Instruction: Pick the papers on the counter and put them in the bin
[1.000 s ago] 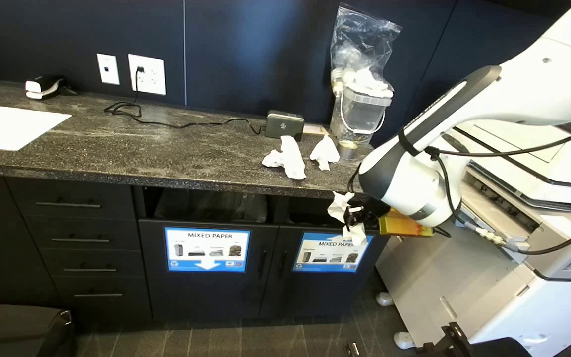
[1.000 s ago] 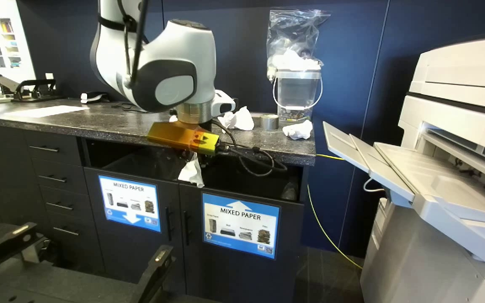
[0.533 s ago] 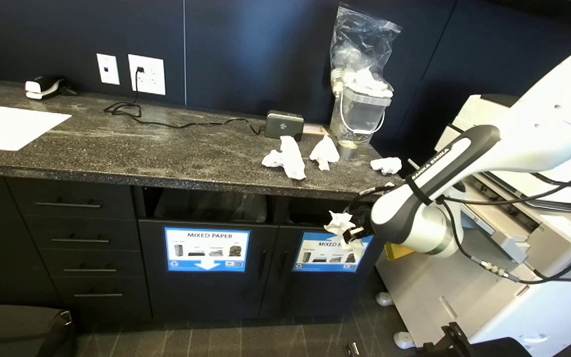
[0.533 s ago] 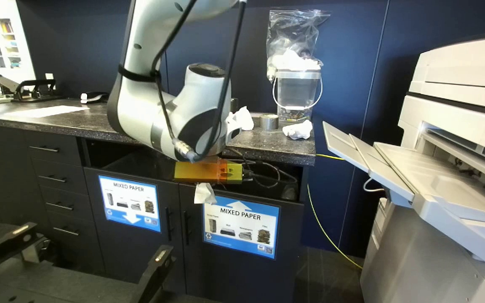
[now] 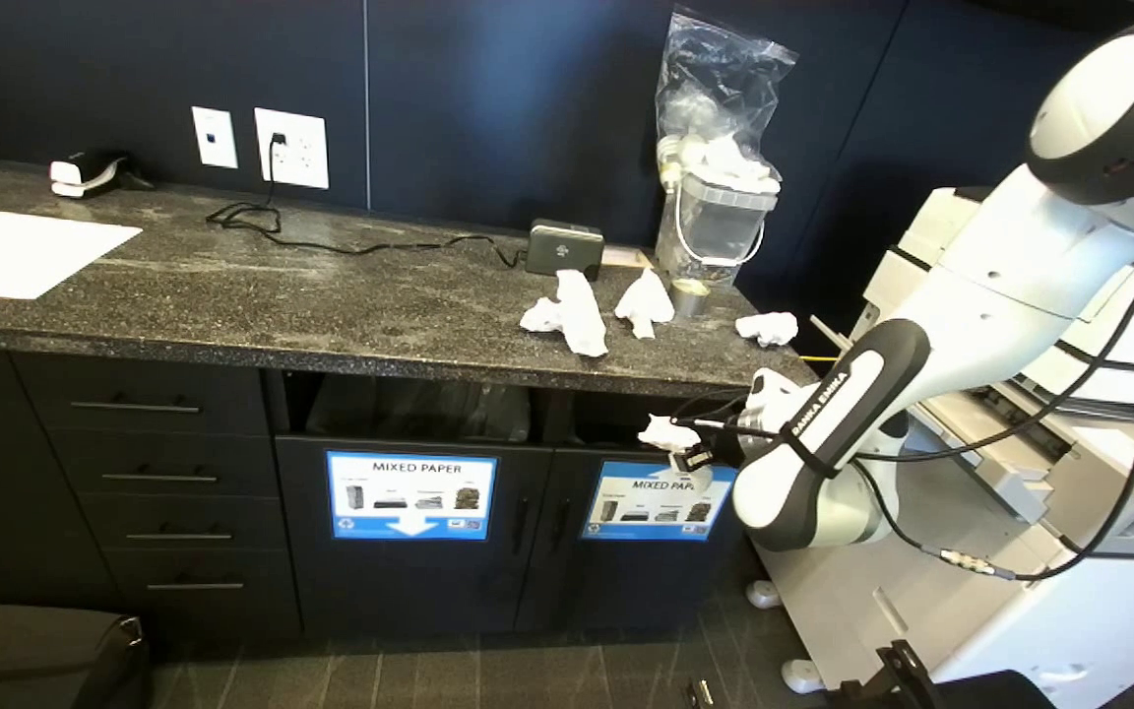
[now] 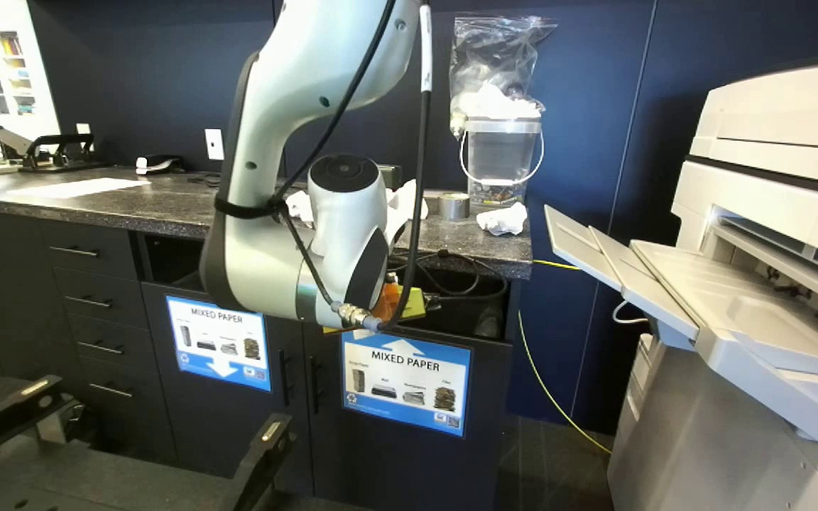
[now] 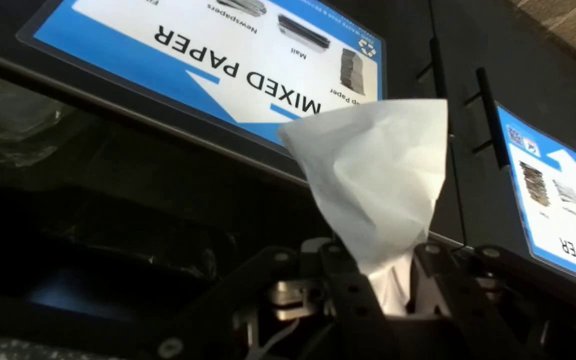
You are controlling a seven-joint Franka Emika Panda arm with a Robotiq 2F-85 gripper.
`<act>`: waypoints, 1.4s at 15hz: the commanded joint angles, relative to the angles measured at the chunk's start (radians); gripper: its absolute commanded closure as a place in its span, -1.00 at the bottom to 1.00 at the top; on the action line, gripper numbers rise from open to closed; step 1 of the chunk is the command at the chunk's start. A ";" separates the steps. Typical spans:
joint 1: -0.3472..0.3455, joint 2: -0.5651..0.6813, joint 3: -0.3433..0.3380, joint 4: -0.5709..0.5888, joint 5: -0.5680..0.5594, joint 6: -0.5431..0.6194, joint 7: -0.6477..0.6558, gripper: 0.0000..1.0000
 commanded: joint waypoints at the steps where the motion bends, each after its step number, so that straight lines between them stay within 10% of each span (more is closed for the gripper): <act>1: 0.129 0.115 -0.104 0.123 0.024 0.123 0.057 0.71; 21: 0.128 0.492 -0.049 0.596 0.219 0.432 0.514 0.70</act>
